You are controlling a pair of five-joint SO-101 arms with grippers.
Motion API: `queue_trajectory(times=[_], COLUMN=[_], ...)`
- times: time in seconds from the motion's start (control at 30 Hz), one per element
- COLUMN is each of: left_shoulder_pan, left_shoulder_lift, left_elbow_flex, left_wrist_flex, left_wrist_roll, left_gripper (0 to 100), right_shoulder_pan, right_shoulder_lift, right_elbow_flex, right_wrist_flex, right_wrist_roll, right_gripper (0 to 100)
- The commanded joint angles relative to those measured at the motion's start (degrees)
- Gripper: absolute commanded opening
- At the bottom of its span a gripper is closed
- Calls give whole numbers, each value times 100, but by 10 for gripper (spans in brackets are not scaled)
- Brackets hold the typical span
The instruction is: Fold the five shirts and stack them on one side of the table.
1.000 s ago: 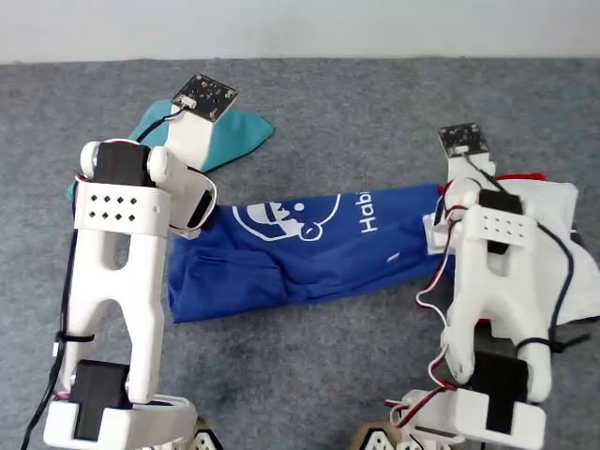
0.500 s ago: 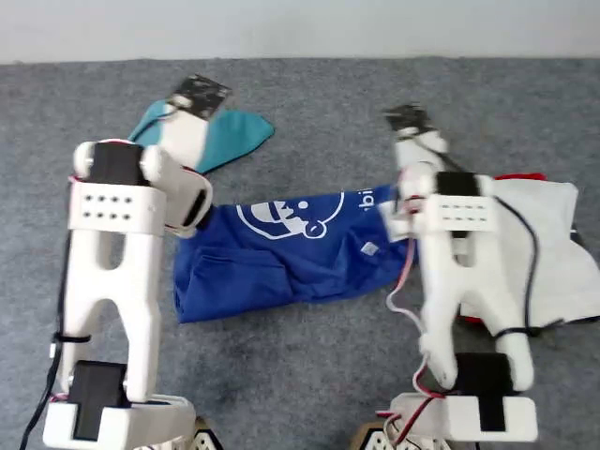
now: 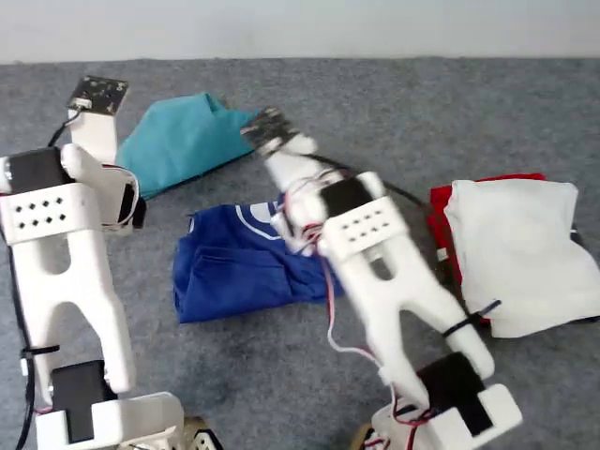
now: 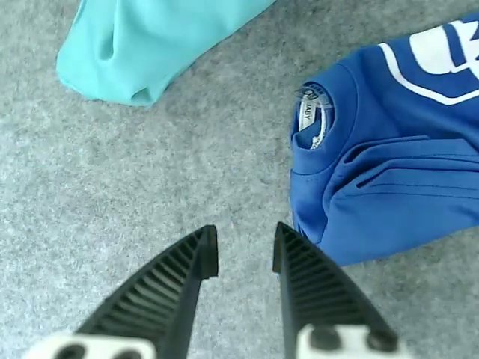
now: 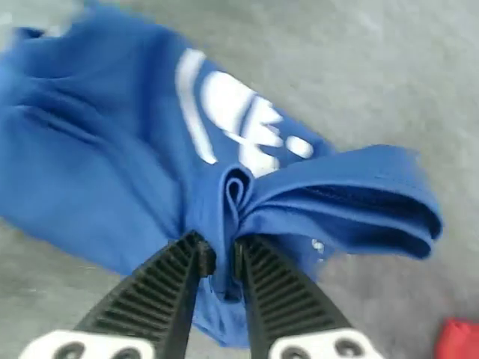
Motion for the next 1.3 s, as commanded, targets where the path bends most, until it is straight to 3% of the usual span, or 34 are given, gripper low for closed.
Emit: queue_trajectory(times=[0.0,0.3,0.47,0.83,1.07,1.27], left_shoulder_pan=[-26,-9,-9,-26,-53,-53], left_shoulder_lift=[-290,-290,-290,-290,-290,-290], left_elbow_flex=[-22,-22,-22,-22,-22,-22], left_wrist_flex=[105,105,105,105,105,105], left_wrist_roll=[53,62,62,62,62,62], left_gripper=[123,123,123,123,123,123], right_shoulder_pan=[-505,-1253,-1341,-1868,-2035,-1886], right_shoulder_lift=[-22,1086,1903,3310,3547,3495], right_elbow_flex=[-255,-352,-1064,-2954,-4000,-5222], right_wrist_flex=[22,-180,-400,593,1622,2809], right_wrist_roll=[-97,-105,-501,-536,-501,-536], right_gripper=[9,9,9,17,196,210])
